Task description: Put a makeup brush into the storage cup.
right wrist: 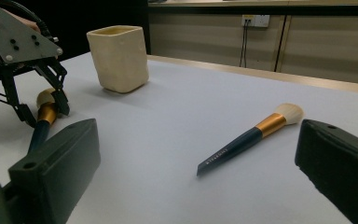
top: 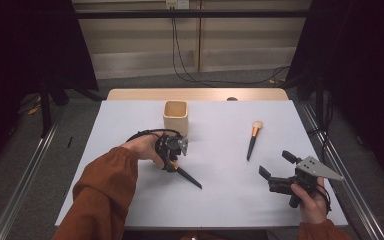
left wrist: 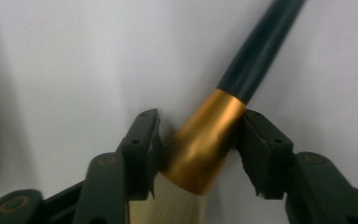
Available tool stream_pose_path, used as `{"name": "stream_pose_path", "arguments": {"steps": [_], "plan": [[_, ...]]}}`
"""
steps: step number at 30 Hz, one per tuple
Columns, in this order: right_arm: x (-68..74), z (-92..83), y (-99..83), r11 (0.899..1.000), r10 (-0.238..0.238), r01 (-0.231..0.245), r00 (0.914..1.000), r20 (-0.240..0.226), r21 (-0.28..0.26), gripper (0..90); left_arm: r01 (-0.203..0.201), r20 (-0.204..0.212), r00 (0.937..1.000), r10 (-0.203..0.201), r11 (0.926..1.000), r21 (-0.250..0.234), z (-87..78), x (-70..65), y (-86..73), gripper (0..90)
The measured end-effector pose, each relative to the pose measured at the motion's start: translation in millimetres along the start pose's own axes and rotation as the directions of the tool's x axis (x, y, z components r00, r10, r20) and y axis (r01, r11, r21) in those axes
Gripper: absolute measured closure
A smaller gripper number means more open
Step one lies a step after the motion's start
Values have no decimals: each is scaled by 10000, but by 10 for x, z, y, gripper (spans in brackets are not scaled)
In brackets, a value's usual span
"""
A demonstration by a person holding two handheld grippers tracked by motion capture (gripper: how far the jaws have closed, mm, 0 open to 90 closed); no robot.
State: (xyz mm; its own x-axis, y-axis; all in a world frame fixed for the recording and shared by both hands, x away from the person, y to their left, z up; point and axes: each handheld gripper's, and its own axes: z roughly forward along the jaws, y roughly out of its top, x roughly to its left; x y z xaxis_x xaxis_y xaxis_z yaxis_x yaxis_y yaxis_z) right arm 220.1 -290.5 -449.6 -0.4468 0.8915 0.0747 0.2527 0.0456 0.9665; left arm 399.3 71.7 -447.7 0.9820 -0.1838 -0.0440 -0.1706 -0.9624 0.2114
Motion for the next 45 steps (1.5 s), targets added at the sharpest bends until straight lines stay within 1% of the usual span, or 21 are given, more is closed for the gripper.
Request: {"name": "stream_pose_path", "arguments": {"steps": [2,5,9,11,15,18,19,20,22,23,24,25,26,27,31,33,34,37,38,41,45], "plan": [[0,-1,0,10000,6,-6,10000,-3,-5,0,152,-17,9999,-152,9999,-43,1,2,-11,534],[0,0,0,10000,1,-1,10000,-6,1,0,82,59,9999,-83,9999,109,-4,-1,-1,574],[2,1,0,10000,5,-5,10000,-12,5,0,306,97,9995,-308,9994,129,-9,2,-10,612],[1,0,-1,10000,16,-16,10000,-8,15,0,388,162,9991,-392,9990,235,-16,11,-13,614],[-2,-1,-2,10000,-4,4,10000,-11,29,0,480,150,9987,-482,9987,148,-12,4,-29,612],[-2,1,-2,10000,-17,17,10000,-17,36,0,517,323,9981,-525,9983,271,-18,8,-41,583],[0,2,-3,10000,-17,17,10000,-18,30,0,415,303,9986,-424,9987,308,-19,5,-42,543],[0,2,-2,10000,-23,23,10000,-24,35,0,465,280,9985,-475,9984,336,-17,-5,-42,537],[-1,4,-3,10000,-1,2,10000,-28,34,0,406,260,9988,-415,9986,341,-12,-8,-44,537],[-1,6,-3,10000,-3,3,10000,-18,33,0,482,276,9984,-491,9983,321,-11,-8,-45,538],[0,6,-3,10000,-2,2,10000,-28,38,0,445,432,9980,-458,9986,293,-8,-4,-48,485],[0,6,-3,10000,-2,2,10000,-28,38,0,350,481,9982,-364,9989,306,-7,-9,-49,485],[3,3,-3,10000,-16,16,10000,-32,39,0,343,541,9979,-361,9988,343,-6,-11,-48,436],[3,3,-3,10000,-16,16,10000,-32,39,0,307,520,9981,-324,9990,326,-2,-17,-48,436],[-3,8,-4,10000,-10,10,10000,-27,49,0,290,525,9981,-308,9990,339,-10,-5,-58,460],[3,3,-3,10000,-19,19,10000,-41,48,0,198,378,9991,-209,9994,291,-13,11,-68,528],[1,3,-4,10000,-25,25,10000,-41,47,0,274,315,9991,-285,9989,370,-20,17,-69,587],[-2,3,-5,10000,-11,11,10000,-28,54,0,269,245,9993,-281,9986,460,-20,18,-65,605],[1,1,-4,10000,9,-9,10000,-25,42,0,378,220,9990,-389,9982,473,-18,13,-64,608],[2,-1,-4,10000,1,-1,10000,-23,39,0,403,148,9990,-413,9971,652,-21,6,-48,613],[5,2,-3,10000,-20,20,10000,-35,38,0,724,116,9972,-734,9949,709,-24,13,-44,620]]}}
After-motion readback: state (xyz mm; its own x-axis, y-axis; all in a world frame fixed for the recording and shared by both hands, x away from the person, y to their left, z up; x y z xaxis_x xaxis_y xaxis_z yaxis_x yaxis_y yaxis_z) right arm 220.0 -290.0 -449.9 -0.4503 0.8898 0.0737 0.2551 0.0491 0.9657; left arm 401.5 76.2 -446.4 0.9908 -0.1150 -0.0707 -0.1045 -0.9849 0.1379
